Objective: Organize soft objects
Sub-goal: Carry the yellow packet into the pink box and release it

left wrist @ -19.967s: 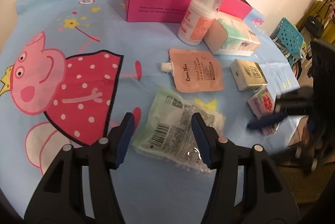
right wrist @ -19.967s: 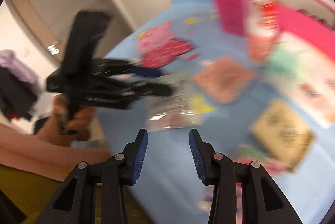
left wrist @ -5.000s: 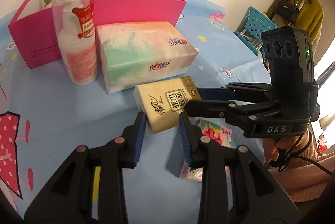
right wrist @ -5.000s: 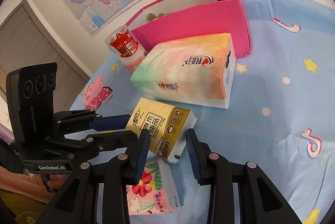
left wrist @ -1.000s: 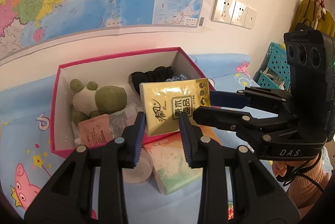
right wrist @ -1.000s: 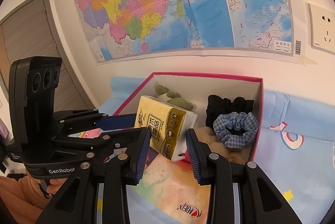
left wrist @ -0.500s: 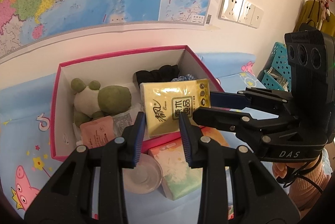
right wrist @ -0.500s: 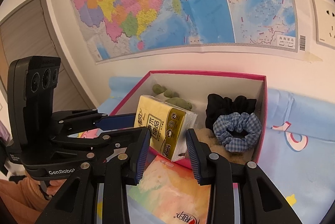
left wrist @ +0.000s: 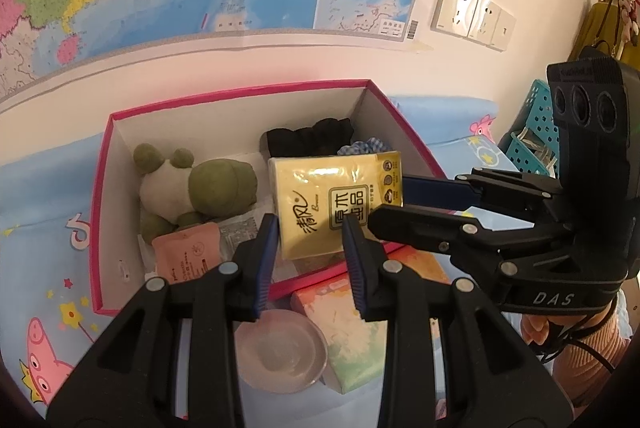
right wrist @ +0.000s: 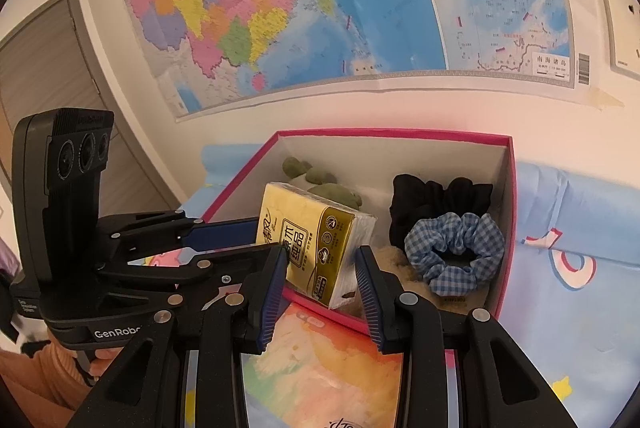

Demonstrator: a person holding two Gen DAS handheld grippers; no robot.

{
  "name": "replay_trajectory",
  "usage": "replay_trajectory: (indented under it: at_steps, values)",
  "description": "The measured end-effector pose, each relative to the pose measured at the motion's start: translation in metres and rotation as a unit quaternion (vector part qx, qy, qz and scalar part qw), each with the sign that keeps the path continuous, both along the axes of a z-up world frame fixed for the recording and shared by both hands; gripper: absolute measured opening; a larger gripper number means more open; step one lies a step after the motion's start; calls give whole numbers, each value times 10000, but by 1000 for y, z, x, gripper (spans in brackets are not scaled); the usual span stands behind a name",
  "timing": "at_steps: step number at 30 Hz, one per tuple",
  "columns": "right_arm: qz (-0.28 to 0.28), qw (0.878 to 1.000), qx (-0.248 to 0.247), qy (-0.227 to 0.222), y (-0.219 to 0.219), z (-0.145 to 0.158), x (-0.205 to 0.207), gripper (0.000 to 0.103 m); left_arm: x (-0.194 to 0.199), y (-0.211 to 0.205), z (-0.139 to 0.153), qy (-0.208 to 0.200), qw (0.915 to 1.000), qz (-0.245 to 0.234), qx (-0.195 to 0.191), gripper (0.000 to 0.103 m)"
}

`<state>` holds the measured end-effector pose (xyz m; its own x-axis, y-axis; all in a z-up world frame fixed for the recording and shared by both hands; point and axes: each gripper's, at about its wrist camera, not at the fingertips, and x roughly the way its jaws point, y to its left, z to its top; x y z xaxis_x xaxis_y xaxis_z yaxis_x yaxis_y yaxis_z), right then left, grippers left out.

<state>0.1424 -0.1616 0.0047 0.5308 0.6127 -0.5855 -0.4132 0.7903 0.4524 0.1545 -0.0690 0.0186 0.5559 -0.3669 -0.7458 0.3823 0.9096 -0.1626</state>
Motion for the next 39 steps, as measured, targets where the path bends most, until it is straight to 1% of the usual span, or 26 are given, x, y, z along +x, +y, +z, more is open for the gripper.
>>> replay_trajectory:
  at_steps: [13,20,29,37,39]
  values:
    - [-34,9998,-37,198,5,-12,12,37,14,1,-12,223,9997,55,25,34]
    - [-11,9994,-137,327,9,-19,18,38,18,3,-19,354,9993,127,53,34]
    - [-15,9989,-185,428,15,-25,23,38,23,6,-24,432,9989,186,20,34]
    - [-80,9989,-196,421,14,-26,20,38,22,10,-22,377,9988,304,38,34]
    - [-97,9989,-183,422,13,-25,19,38,19,12,-19,314,9990,328,24,38]
